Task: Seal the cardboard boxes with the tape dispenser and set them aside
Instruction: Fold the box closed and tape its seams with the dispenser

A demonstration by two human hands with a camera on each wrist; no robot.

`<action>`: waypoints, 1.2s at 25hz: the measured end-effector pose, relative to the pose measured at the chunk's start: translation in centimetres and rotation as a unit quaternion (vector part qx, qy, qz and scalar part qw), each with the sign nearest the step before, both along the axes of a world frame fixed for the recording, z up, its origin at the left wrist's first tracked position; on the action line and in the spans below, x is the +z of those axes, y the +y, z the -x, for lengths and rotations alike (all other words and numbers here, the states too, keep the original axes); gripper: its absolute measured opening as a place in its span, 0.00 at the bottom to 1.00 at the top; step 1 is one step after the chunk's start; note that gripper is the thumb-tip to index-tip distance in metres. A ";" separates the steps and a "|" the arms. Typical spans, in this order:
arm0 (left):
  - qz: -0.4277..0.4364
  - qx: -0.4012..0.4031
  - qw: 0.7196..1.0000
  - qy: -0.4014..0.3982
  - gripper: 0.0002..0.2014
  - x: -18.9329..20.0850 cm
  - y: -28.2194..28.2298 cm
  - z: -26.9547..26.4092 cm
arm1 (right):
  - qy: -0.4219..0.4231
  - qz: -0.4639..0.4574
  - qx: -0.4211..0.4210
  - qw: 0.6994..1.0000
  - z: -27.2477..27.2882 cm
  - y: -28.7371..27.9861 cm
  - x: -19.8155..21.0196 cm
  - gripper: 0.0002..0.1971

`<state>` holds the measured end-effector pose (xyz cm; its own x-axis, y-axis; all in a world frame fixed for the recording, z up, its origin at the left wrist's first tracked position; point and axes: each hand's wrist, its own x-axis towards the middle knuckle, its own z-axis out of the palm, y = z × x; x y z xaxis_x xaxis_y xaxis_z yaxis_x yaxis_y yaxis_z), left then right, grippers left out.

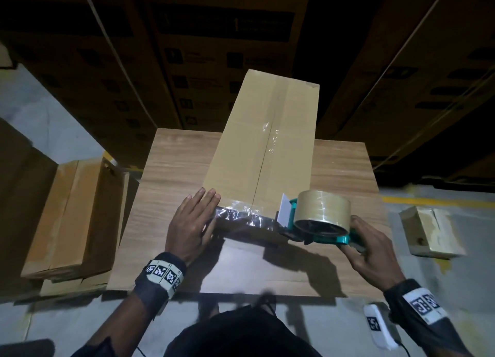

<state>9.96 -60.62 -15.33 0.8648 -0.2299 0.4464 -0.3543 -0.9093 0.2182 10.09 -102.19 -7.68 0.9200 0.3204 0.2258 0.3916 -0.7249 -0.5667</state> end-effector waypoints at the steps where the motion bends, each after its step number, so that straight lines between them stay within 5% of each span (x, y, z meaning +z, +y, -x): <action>1: -0.009 -0.007 1.000 -0.004 0.25 -0.1 -1.0 0.0 | -0.004 -0.004 0.003 1.000 0.0 0.0 0.2 0.26; 10: -0.003 -0.063 0.998 0.005 0.26 -0.4 -10.0 -0.3 | -0.001 -0.008 0.009 1.000 0.1 0.2 0.3 0.21; 16: -0.034 -0.113 0.993 -0.009 0.42 -0.3 -7.7 -1.6 | 0.007 -0.014 0.010 1.000 -0.1 1.0 0.2 0.20; 19: -0.026 -0.145 0.989 -0.011 0.30 0.1 -4.3 -2.7 | -0.016 0.001 0.002 1.000 0.6 4.3 0.4 0.21; 24: -0.035 -0.133 0.990 -0.008 0.30 1.6 2.9 -4.7 | -0.023 0.057 0.002 0.998 0.7 12.4 1.0 0.24; 26: -0.053 -0.131 0.990 -0.025 0.18 1.8 2.3 -4.6 | -0.017 0.068 -0.012 0.997 0.3 13.5 1.4 0.25; 30: -0.026 -0.128 0.989 -0.069 0.12 1.0 -0.3 -4.4 | -0.007 0.046 -0.016 0.999 0.5 13.3 2.0 0.27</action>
<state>14.37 -60.88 -14.33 0.7068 -0.4591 0.5382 -0.5973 -0.7950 0.1063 9.60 -88.94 -5.68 0.9272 0.3107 0.2094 0.3745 -0.7866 -0.4909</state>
